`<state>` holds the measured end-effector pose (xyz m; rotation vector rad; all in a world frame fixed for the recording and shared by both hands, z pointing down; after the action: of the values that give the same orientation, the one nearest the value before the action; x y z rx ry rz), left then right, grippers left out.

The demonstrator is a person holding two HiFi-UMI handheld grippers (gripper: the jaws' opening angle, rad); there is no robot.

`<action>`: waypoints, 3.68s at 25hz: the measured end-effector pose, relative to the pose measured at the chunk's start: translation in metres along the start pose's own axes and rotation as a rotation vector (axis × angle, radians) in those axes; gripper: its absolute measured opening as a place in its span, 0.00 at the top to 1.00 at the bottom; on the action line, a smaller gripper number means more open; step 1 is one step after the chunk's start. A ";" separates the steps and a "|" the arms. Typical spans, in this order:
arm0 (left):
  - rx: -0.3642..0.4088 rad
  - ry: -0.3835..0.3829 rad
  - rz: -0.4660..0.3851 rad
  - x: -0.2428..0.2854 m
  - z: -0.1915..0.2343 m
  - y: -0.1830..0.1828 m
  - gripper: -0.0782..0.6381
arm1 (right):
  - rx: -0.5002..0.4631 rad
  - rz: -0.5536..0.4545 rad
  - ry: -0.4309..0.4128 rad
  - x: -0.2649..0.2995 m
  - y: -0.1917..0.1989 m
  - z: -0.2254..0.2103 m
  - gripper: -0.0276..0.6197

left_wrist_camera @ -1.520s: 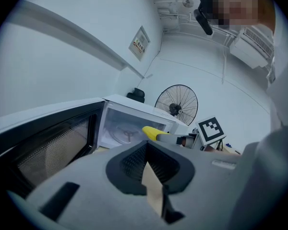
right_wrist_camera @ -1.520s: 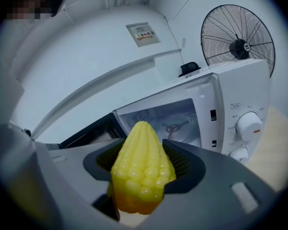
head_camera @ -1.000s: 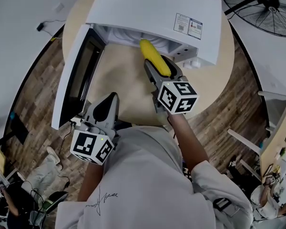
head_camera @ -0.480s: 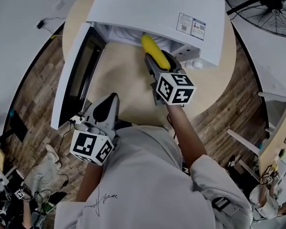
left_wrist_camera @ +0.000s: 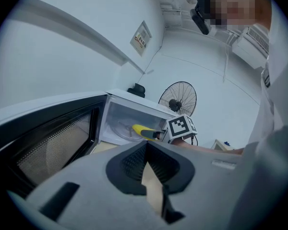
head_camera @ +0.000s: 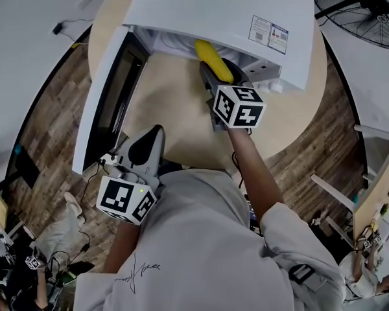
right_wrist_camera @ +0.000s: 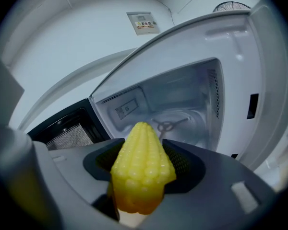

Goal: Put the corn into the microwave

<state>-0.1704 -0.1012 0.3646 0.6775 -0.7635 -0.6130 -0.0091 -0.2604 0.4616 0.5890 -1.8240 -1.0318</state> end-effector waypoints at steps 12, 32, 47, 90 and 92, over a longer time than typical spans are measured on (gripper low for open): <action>-0.015 -0.002 0.016 0.001 0.010 -0.001 0.91 | -0.029 0.016 0.036 0.029 -0.004 -0.012 0.55; -0.022 -0.007 0.036 0.008 0.021 -0.005 0.91 | -0.124 0.028 0.118 0.073 -0.007 -0.028 0.55; -0.023 -0.022 0.049 0.017 0.027 -0.007 0.91 | -0.211 0.038 0.165 0.099 -0.007 -0.036 0.55; -0.047 -0.008 0.054 0.019 0.020 0.002 0.91 | -0.463 0.098 0.309 0.102 -0.001 -0.046 0.49; -0.046 -0.003 0.057 0.017 0.019 0.003 0.91 | -0.467 0.094 0.311 0.099 -0.001 -0.045 0.49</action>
<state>-0.1742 -0.1176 0.3841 0.6110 -0.7670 -0.5783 -0.0140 -0.3528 0.5184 0.3504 -1.2709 -1.1794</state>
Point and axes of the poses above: the fingertips, and each gripper's own axes: x forward along the fingers, z to its left, y out of its underside, the point moved 4 cm from there along -x, backward along the fingers, and after that the axes turned 10 degrees about -x, right-handed, at the moved point
